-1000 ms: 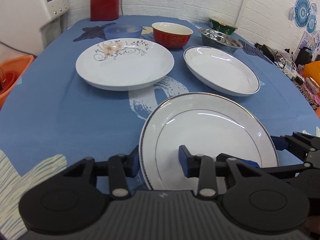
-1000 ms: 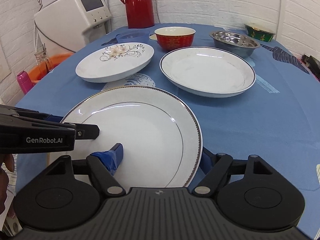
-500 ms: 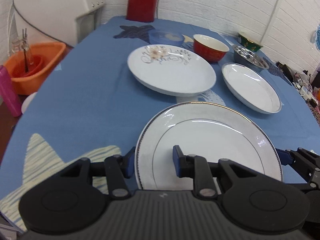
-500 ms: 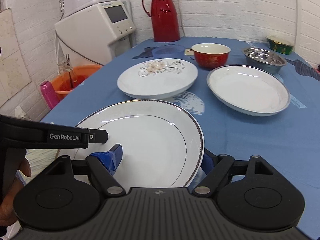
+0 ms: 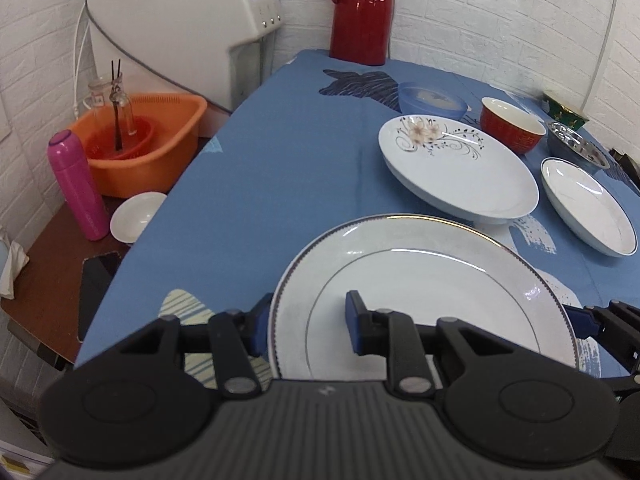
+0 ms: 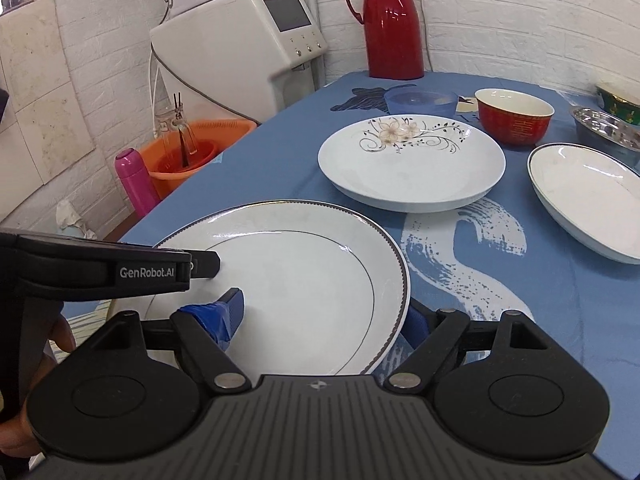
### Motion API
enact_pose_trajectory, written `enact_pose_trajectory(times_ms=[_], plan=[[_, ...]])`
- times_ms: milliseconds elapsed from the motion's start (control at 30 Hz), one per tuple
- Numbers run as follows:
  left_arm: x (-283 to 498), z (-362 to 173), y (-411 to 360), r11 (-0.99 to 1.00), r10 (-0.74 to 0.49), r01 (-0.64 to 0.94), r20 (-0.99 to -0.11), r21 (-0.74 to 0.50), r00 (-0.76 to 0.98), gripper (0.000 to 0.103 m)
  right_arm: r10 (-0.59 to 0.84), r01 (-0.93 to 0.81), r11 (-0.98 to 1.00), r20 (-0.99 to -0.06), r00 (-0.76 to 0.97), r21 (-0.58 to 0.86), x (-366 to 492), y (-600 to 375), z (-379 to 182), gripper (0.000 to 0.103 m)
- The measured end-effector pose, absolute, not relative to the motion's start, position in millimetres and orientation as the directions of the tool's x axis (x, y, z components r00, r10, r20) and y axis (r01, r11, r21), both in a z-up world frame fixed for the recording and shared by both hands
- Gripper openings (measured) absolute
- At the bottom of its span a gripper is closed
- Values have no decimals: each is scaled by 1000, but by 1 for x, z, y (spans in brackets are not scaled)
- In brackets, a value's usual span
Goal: Organize plates and bowls
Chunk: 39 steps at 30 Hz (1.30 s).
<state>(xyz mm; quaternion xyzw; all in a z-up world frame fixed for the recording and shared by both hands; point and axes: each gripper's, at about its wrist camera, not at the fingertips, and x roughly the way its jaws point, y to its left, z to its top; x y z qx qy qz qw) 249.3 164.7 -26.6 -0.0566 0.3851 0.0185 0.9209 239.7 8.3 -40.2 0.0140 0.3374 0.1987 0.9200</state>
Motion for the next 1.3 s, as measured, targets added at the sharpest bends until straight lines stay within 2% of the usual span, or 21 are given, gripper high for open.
enact_pose_trajectory(times_ms=[233, 300, 333, 433, 567, 700, 967, 1100, 1167, 1300], plan=[[249, -35, 166, 990, -27, -77, -701, -116, 713, 25, 358, -381, 918, -644, 676, 111, 236, 13, -48, 69], [250, -34, 169, 987, -51, -70, -702, -143, 710, 37, 387, -379, 912, -643, 661, 159, 237, 6, -44, 67], [250, -31, 172, 982, -79, -65, -697, -178, 713, 47, 392, -371, 912, -638, 662, 176, 236, 1, -41, 67], [243, -14, 179, 977, -71, -78, -645, -200, 761, 71, 322, -312, 943, -571, 755, 120, 223, -19, -22, 67], [239, 8, 181, 981, -38, -85, -594, -177, 804, 72, 241, -228, 970, -505, 829, 89, 212, -55, -1, 68], [236, 13, 181, 977, -56, -79, -592, -200, 804, 73, 197, -176, 980, -526, 827, 91, 209, -75, -4, 68], [247, -3, 179, 974, -83, -77, -652, -212, 754, 74, 242, -183, 970, -567, 788, 161, 221, -77, -21, 68], [272, 6, 180, 976, -86, -65, -644, -207, 760, 75, 246, -243, 967, -509, 825, 74, 256, -66, -7, 68], [290, 13, 177, 982, -72, -56, -632, -181, 772, 83, 208, -241, 971, -487, 848, -5, 284, -56, -2, 68], [331, 22, 169, 993, -20, -57, -617, -104, 787, 83, 178, -242, 968, -500, 848, -66, 338, -48, -2, 68]])
